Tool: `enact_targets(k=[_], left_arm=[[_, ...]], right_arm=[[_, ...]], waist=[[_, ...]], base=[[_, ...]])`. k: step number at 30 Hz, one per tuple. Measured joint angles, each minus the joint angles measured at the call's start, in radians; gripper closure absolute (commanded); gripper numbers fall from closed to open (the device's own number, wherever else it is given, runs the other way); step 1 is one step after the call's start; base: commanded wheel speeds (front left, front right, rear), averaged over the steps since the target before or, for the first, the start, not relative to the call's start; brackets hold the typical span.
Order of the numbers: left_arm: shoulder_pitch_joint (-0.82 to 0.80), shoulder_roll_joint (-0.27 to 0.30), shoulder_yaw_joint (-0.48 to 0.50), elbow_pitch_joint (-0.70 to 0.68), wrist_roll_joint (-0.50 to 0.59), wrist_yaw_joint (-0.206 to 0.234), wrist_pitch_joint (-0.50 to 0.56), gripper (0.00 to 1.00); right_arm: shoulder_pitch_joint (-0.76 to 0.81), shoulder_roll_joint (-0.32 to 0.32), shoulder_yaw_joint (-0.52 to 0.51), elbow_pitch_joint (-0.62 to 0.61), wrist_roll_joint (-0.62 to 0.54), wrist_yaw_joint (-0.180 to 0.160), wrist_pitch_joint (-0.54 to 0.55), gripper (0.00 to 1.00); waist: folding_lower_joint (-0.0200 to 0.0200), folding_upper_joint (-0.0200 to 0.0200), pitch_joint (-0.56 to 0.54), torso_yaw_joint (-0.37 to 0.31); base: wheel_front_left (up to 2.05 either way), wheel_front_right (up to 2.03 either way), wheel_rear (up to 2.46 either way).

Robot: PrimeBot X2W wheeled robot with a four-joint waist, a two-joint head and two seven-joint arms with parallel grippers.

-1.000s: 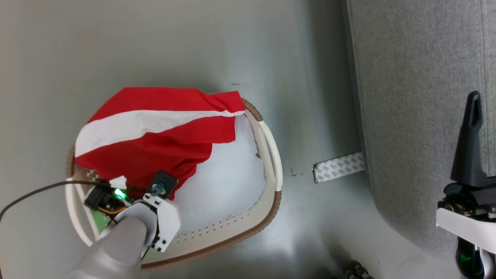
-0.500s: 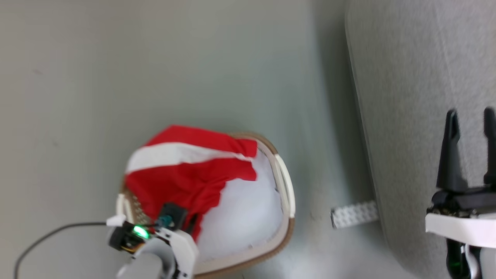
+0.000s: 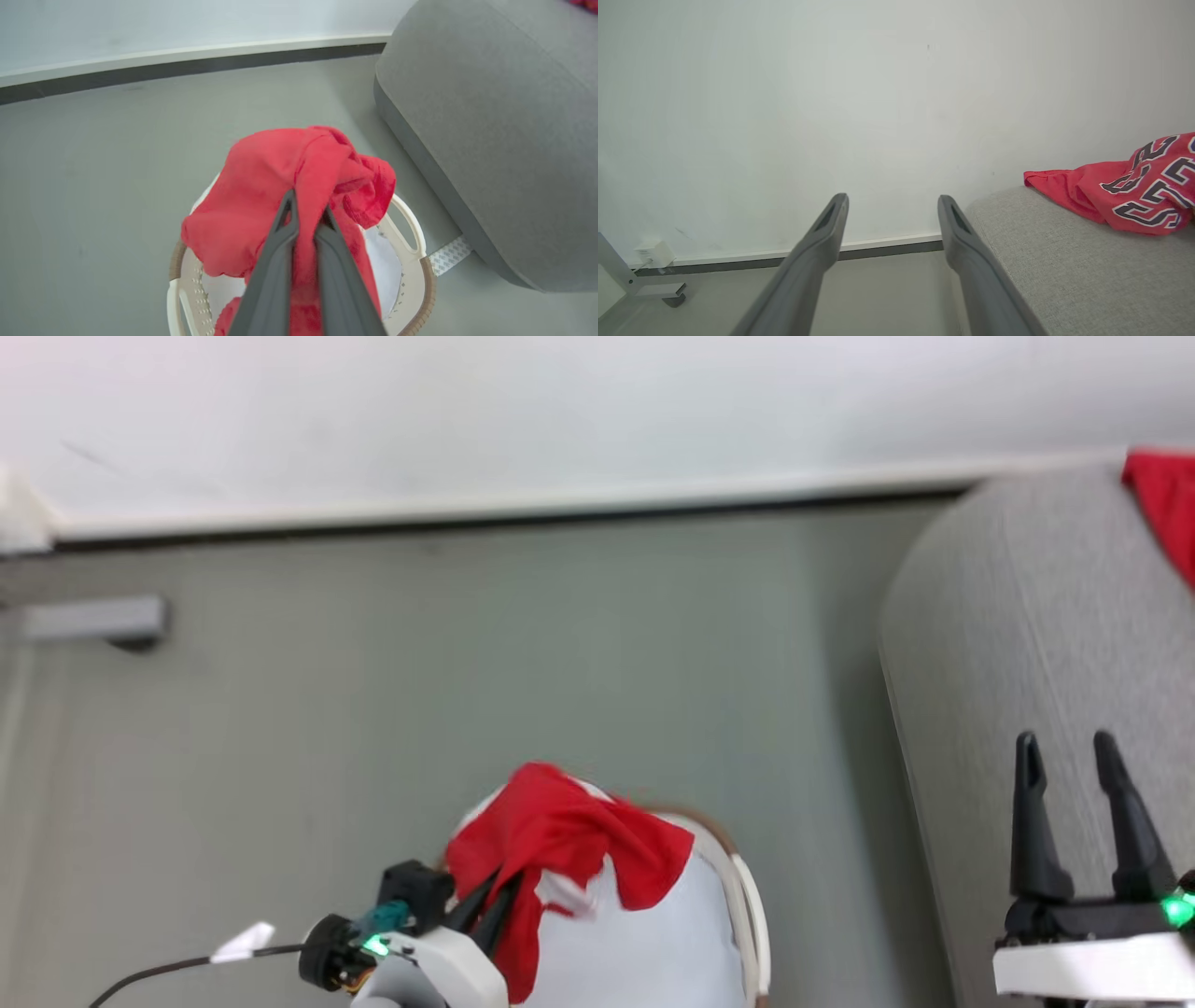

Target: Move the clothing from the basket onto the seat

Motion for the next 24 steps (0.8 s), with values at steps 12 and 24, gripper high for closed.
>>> enact_targets(k=[12,24], left_arm=[[0.189,0.062,0.094,-0.535,-0.102,0.119,0.187,1.00],[0.238,0.105,0.169,-0.759,-0.120,0.208,0.233,1.00]], right_arm=[[0.095,0.000,0.032,0.049,-0.018,0.000,0.000,0.00],[0.168,0.000,0.091,0.093,-0.114,0.000,0.000,0.00]], waist=[[0.0000,0.0000,-0.240,0.071],[0.0002,0.0000,-0.352,0.078]], base=[[0.00,0.00,0.00],[0.00,0.00,0.00]])
